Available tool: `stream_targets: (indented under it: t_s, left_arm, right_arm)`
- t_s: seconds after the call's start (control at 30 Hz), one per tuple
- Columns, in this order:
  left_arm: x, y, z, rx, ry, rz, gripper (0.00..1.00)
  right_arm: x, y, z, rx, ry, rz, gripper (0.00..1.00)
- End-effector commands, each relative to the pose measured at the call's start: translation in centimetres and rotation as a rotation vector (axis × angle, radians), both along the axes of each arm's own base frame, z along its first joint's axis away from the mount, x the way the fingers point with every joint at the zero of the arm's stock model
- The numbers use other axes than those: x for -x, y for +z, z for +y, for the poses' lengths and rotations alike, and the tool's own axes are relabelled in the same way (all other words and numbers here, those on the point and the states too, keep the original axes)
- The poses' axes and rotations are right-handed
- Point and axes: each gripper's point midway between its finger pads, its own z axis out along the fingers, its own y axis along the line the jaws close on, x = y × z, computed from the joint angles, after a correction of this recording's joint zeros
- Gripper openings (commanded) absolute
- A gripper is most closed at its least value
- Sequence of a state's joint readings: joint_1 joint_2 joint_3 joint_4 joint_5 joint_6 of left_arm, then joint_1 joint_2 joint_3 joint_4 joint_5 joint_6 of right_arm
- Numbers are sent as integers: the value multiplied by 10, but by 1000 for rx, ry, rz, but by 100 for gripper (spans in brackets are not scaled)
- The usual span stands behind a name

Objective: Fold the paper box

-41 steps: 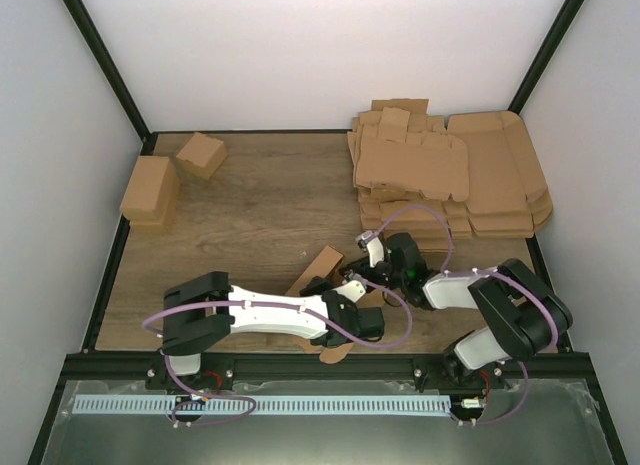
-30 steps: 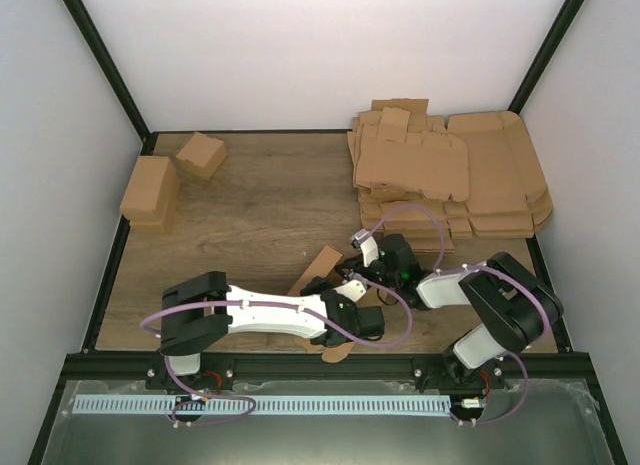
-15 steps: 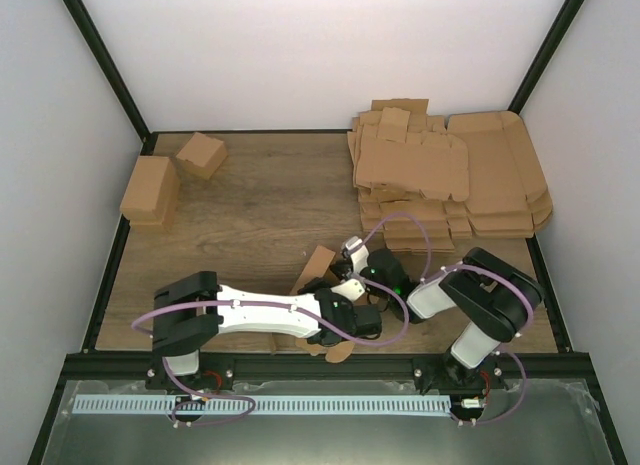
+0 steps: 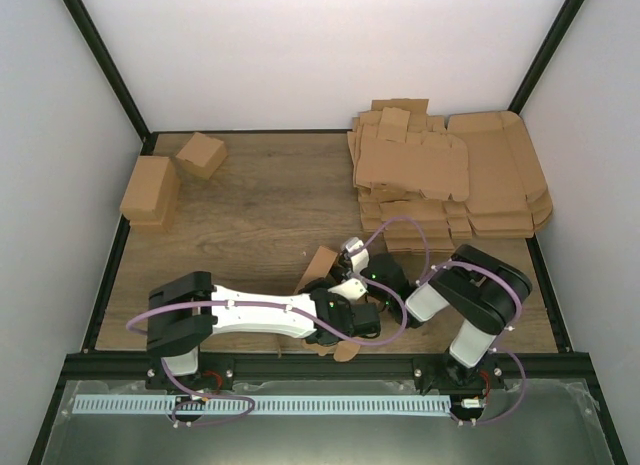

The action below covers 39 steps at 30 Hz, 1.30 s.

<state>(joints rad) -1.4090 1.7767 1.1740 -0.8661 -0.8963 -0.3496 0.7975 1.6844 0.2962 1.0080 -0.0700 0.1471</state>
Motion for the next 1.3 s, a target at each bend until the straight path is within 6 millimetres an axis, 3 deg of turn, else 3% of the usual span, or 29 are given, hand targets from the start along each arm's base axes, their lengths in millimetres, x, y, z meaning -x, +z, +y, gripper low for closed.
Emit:
stream_targets:
  t_s: [0.0, 0.1, 0.23, 0.67, 0.83, 1.0, 1.17, 1.27]
  left_arm:
    - [5, 1, -5, 52, -14, 32, 12]
    - [6, -1, -5, 49, -16, 39, 12]
    - [6, -5, -5, 34, -19, 45, 12]
    - [6, 1, -12, 71, -26, 42, 13]
    - [4, 9, -17, 103, -24, 36, 24]
    - [-2, 43, -27, 208, -12, 34, 56]
    - [-17, 111, -38, 454, 1, 95, 80]
    - [-29, 146, -29, 606, 17, 150, 88]
  right_arm:
    - [-16, 18, 1, -56, -42, -52, 40]
    - [-20, 19, -3, -82, -38, -34, 44]
    - [-20, 24, -1, -95, -9, -58, 42]
    - [-19, 23, 4, -96, 18, -68, 8]
    - [-20, 25, 0, -61, -24, -70, 1]
    - [-24, 23, -10, -18, -101, -47, 1]
    - [-29, 17, -18, 35, -163, 18, 1]
    - [-29, 23, -25, 27, -204, 47, 1]
